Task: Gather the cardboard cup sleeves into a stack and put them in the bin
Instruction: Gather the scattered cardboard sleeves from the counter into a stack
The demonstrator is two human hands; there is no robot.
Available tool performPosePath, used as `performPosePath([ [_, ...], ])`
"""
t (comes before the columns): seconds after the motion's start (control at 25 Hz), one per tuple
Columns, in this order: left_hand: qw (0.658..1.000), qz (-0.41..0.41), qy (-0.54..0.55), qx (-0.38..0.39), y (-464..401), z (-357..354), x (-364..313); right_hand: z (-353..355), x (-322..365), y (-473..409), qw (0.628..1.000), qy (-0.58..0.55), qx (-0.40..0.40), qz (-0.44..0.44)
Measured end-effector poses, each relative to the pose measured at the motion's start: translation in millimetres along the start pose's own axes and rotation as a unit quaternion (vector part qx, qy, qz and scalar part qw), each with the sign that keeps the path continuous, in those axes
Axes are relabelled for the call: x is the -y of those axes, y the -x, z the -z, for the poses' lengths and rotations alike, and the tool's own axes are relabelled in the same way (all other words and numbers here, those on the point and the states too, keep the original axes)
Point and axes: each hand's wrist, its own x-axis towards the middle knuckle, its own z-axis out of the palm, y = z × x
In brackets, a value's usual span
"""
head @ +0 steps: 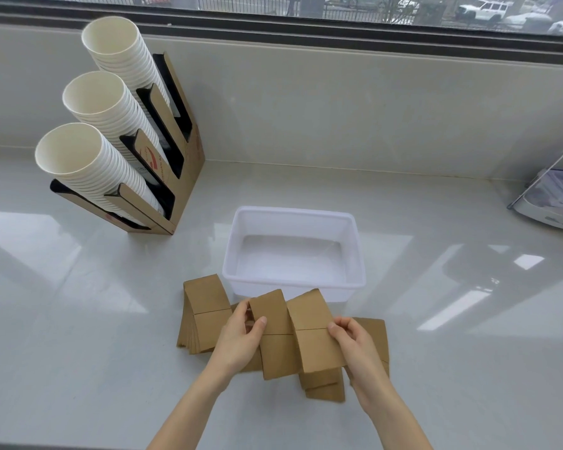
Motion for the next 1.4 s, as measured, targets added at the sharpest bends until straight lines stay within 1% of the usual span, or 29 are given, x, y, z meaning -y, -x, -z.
performPosePath([
  [0.2, 0.998, 0.029, 0.047, -0.019, 6, -2, 0, -5, -6, 4, 1.0, -0.008, 0.016, 0.009],
  [0.28, 0.997, 0.039, 0.063, -0.009, 8, -3, 0, -7, -7, 5, 1.0, -0.001, 0.02, 0.012],
  [0.4, 0.994, 0.057, 0.092, 0.018, 12, -8, 1, -13, -11, 6, 0.999, 0.04, 0.01, 0.022],
  [0.52, 0.993, 0.063, 0.093, 0.033, 14, -13, 0, -19, -16, 6, 0.996, 0.082, 0.004, 0.023],
  [0.64, 0.992, 0.066, 0.103, 0.038, 15, -15, 1, -23, -20, 6, 0.995, 0.093, -0.008, 0.031],
  [0.88, 0.989, 0.053, 0.103, 0.089, 18, -14, 3, -24, -25, 2, 0.993, 0.107, -0.011, 0.041],
  [1.04, 0.992, 0.046, 0.084, 0.08, 19, -14, 5, -21, -26, -1, 0.991, 0.12, -0.017, 0.053],
  [1.16, 0.995, 0.041, 0.059, 0.07, 18, -12, 7, -12, -26, -9, 0.972, 0.209, -0.068, 0.083],
  [1.28, 0.996, 0.043, 0.04, 0.068, 16, -11, 10, -8, -36, -16, 0.924, 0.364, -0.084, 0.074],
  [1.32, 0.996, 0.045, 0.036, 0.068, 16, -11, 10, -9, -39, -17, 0.909, 0.401, -0.086, 0.069],
  [1.4, 0.996, 0.048, 0.028, 0.065, 15, -12, 11, -13, -42, -19, 0.891, 0.438, -0.097, 0.067],
])
